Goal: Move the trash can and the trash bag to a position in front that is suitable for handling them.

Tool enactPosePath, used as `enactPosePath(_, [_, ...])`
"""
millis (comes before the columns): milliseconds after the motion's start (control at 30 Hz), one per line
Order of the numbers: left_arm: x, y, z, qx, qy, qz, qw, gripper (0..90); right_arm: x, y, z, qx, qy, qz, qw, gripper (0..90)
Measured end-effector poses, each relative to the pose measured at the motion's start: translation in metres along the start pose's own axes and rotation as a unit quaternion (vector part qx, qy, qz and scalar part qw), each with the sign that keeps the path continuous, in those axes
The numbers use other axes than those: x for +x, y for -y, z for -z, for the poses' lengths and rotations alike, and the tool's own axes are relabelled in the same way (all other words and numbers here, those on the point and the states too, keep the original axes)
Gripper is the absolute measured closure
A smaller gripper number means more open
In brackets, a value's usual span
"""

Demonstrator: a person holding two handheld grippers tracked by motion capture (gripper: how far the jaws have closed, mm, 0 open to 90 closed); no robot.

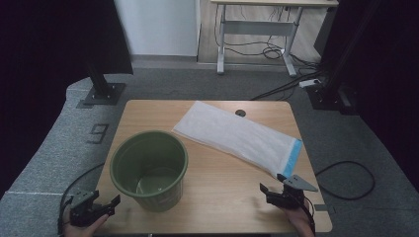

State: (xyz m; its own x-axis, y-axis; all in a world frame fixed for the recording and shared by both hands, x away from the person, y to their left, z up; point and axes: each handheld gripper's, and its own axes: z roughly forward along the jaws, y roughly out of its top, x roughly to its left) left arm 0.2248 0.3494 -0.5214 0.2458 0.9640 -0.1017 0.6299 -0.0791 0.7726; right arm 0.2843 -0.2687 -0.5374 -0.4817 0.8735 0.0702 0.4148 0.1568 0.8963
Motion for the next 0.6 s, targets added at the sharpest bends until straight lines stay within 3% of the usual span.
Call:
enactPosePath(200, [-0.004,-0.006,-0.004,0.001,0.009,-0.03,0.9995,14.2,0.001,0.001,0.006,-0.009,0.023,0.002,0.9997,18.1])
enactPosePath(233, [-0.005,-0.009,-0.005,0.0,0.015,-0.044,0.9989,14.2,0.0,0.002,0.008,-0.013,0.029,0.001,0.9995,18.9])
enactPosePath(333, [-0.005,-0.012,-0.007,-0.003,0.021,-0.051,0.9985,14.2,-0.002,0.003,0.012,-0.017,0.033,-0.002,0.9993,19.3])
enactPosePath(467, [-0.004,-0.016,-0.009,-0.006,0.032,-0.073,0.9968,14.2,-0.009,0.008,0.018,-0.011,0.033,-0.003,0.9994,19.3])
enactPosePath(500, [-0.003,-0.017,-0.01,-0.002,0.039,-0.088,0.9954,14.2,-0.009,0.009,0.019,-0.009,0.034,-0.004,0.9994,19.3])
enactPosePath(600, [-0.004,-0.018,-0.008,-0.007,0.056,-0.1,0.9934,11.3,-0.012,0.011,0.025,-0.013,0.048,-0.011,0.9987,19.3])
